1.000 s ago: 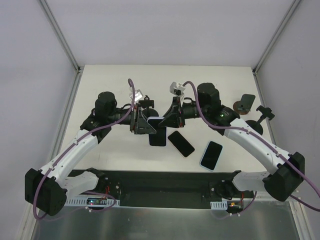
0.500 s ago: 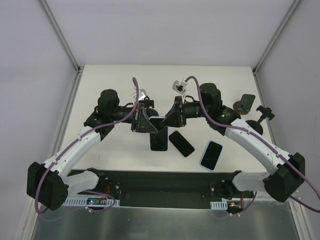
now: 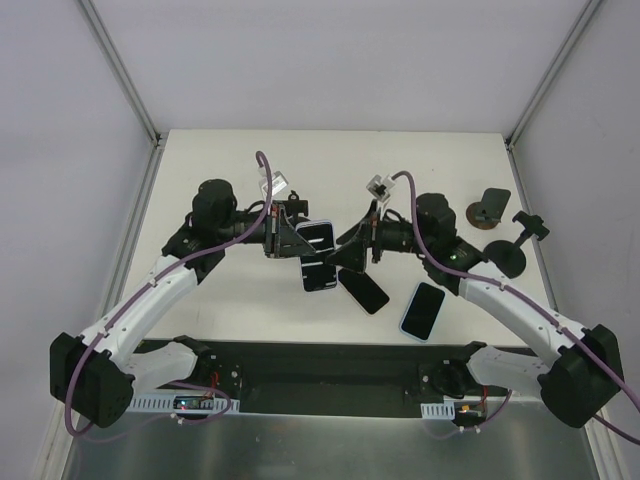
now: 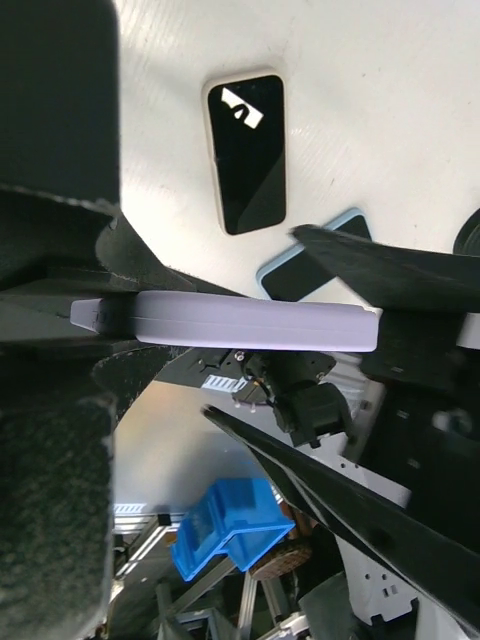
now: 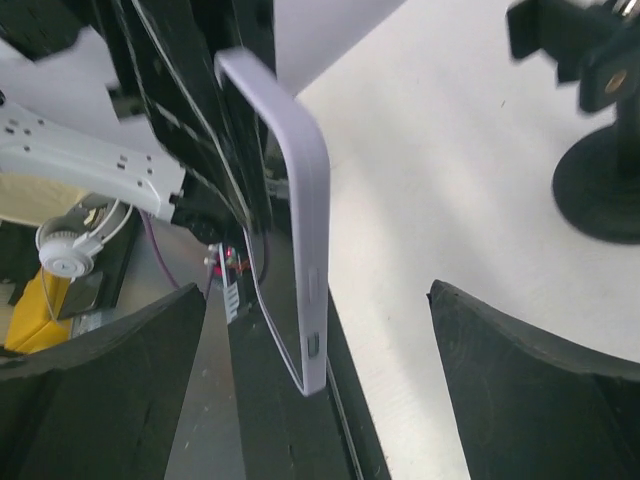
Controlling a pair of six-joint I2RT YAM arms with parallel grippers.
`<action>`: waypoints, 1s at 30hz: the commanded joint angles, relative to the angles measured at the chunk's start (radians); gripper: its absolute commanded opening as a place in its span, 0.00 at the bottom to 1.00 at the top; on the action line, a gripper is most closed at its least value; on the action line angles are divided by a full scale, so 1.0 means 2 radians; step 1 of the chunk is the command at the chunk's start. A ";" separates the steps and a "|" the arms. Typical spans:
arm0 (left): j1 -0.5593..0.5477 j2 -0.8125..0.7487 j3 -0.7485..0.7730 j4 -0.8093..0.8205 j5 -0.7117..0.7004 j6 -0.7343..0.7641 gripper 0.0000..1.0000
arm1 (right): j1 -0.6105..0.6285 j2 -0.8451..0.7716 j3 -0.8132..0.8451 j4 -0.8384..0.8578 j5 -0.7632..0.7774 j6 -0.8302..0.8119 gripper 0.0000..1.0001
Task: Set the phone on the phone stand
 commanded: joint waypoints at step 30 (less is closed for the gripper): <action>0.001 -0.024 -0.008 0.185 0.040 -0.130 0.41 | 0.060 0.014 -0.111 0.344 -0.075 0.104 0.01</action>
